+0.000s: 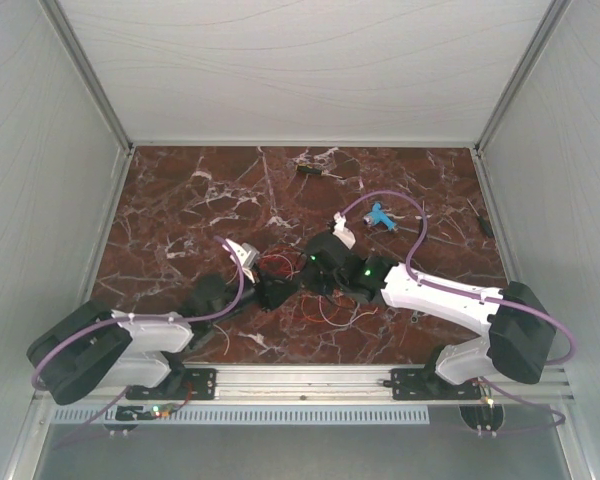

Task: Zip-tie the wires
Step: Tie the cable at the center of the board.

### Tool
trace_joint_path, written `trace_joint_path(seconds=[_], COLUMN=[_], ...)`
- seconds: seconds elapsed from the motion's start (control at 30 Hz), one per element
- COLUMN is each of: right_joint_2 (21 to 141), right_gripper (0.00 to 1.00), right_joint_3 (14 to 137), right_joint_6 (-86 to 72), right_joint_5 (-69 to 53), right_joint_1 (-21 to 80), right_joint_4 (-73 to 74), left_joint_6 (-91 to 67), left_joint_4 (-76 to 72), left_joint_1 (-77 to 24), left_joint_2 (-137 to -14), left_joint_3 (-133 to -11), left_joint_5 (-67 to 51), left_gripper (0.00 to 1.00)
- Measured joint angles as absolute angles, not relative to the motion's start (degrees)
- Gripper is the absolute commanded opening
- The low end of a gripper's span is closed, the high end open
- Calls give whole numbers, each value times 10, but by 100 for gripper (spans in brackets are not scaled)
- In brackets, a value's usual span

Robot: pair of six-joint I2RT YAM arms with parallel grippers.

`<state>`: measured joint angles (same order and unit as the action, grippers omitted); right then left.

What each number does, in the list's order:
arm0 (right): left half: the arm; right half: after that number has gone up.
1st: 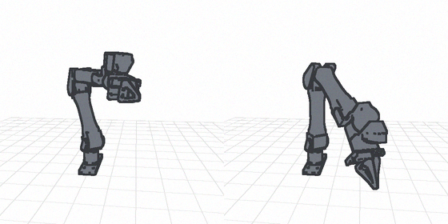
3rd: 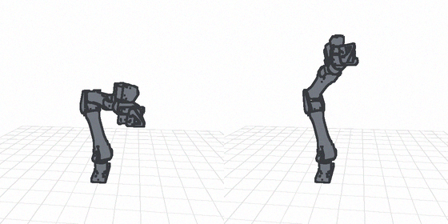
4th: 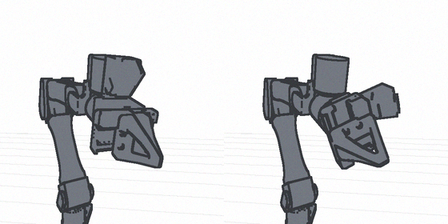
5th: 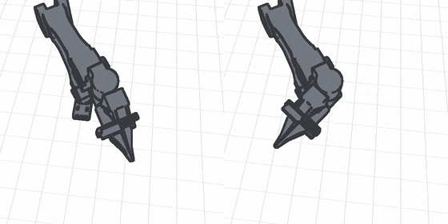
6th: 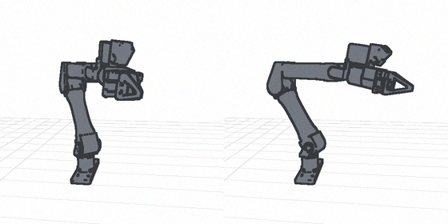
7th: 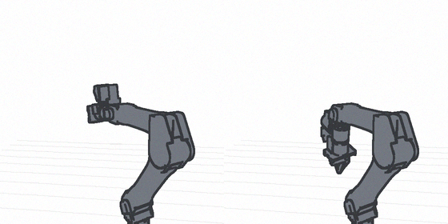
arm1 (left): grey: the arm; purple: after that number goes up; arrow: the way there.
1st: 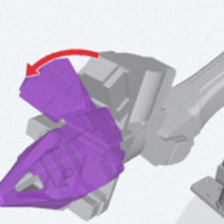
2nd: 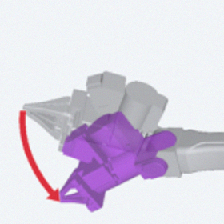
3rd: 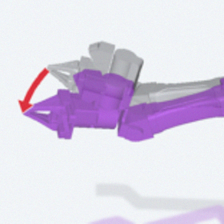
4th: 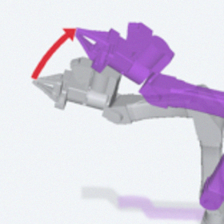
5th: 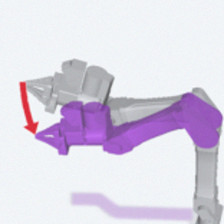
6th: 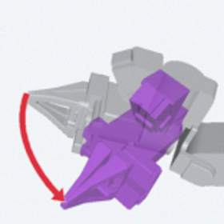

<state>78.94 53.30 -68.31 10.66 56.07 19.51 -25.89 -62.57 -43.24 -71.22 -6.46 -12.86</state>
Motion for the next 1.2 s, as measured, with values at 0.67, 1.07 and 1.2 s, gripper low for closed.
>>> trace_joint_path(seconds=[0.67, 1.07, 1.2], right_joint_2=[790, 791, 796], right_gripper=[0, 0, 0], right_joint_3=[517, 517, 517], right_joint_6=[-704, -704, -703], right_joint_5=[91, 51, 40], right_joint_1=[554, 536, 536], right_joint_4=[171, 158, 157], left_joint_6=[-288, -298, -301], left_joint_4=[-635, -560, -540], left_joint_1=[-433, -436, -440], left_joint_2=[-734, -610, -581], left_joint_3=[-68, -26, -14], left_joint_5=[-121, -103, -97], left_gripper=[0, 0, 0])
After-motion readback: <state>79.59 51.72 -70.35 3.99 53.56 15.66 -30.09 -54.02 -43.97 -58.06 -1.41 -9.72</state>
